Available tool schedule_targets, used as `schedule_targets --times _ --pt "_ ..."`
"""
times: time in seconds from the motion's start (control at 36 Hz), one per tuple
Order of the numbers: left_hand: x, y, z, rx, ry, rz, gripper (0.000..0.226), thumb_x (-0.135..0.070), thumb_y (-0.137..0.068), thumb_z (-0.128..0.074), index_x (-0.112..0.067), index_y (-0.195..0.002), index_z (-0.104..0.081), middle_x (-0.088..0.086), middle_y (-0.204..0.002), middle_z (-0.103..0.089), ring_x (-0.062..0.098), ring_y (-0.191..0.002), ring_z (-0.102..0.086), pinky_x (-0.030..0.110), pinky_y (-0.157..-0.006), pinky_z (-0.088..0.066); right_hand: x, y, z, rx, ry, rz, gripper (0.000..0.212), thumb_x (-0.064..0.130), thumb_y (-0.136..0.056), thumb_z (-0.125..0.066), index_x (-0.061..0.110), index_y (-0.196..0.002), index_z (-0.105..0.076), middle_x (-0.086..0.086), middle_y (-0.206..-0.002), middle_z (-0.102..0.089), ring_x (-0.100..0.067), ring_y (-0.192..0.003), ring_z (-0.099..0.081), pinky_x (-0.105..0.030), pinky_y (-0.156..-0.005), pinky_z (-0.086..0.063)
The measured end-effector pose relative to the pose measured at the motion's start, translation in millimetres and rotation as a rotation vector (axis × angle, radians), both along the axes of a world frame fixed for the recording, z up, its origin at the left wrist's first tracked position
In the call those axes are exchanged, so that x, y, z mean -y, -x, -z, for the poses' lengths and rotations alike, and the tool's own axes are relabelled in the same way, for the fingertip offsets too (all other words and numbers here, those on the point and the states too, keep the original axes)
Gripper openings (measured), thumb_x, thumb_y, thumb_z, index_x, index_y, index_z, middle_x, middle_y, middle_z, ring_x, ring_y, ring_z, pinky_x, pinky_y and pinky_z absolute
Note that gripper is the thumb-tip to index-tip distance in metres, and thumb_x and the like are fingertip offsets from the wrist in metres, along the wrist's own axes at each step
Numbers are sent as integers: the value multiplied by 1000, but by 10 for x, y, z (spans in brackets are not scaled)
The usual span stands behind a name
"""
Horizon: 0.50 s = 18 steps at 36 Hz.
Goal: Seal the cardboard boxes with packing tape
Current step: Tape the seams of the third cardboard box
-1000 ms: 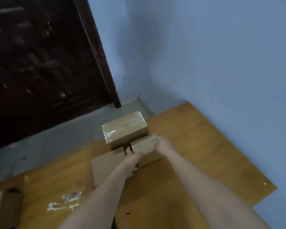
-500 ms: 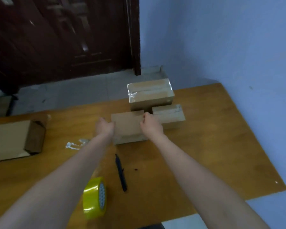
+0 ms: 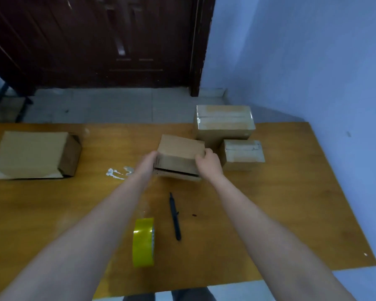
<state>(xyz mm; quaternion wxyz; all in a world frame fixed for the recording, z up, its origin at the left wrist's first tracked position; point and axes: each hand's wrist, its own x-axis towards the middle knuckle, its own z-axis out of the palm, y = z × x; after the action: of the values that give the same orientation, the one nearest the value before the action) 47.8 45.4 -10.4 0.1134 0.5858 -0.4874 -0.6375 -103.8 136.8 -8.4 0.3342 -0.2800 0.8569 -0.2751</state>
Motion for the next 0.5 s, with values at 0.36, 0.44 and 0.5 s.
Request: schedule_targets --times 0.36,0.44,0.5 --pt "322 -1278 -198 164 239 -195 31 -38 -92 -60 -9 -103 -58 8 -100 -58 27 -90 -53 40 -75 -43 599 -1018 -258 320 -22 -190 47 45 -95 -49 7 -122 -52 -11 -117 -59 -31 -99 -62 -38 -71 -58" --pt "384 -1453 -88 249 224 -219 37 -41 -92 -58 -7 -106 -60 12 -104 -60 31 -93 -55 42 -78 -46 741 -1227 -163 278 -67 -199 51 46 -94 -49 5 -124 -54 -13 -117 -60 -33 -99 -63 -40 -73 -58" --pt "421 -1546 9 313 206 -199 44 -44 -92 -56 -5 -113 -59 14 -112 -61 34 -99 -56 43 -85 -48 806 -1326 -53 276 -97 -193 51 43 -94 -50 4 -126 -53 -15 -119 -60 -35 -100 -62 -45 -80 -57"
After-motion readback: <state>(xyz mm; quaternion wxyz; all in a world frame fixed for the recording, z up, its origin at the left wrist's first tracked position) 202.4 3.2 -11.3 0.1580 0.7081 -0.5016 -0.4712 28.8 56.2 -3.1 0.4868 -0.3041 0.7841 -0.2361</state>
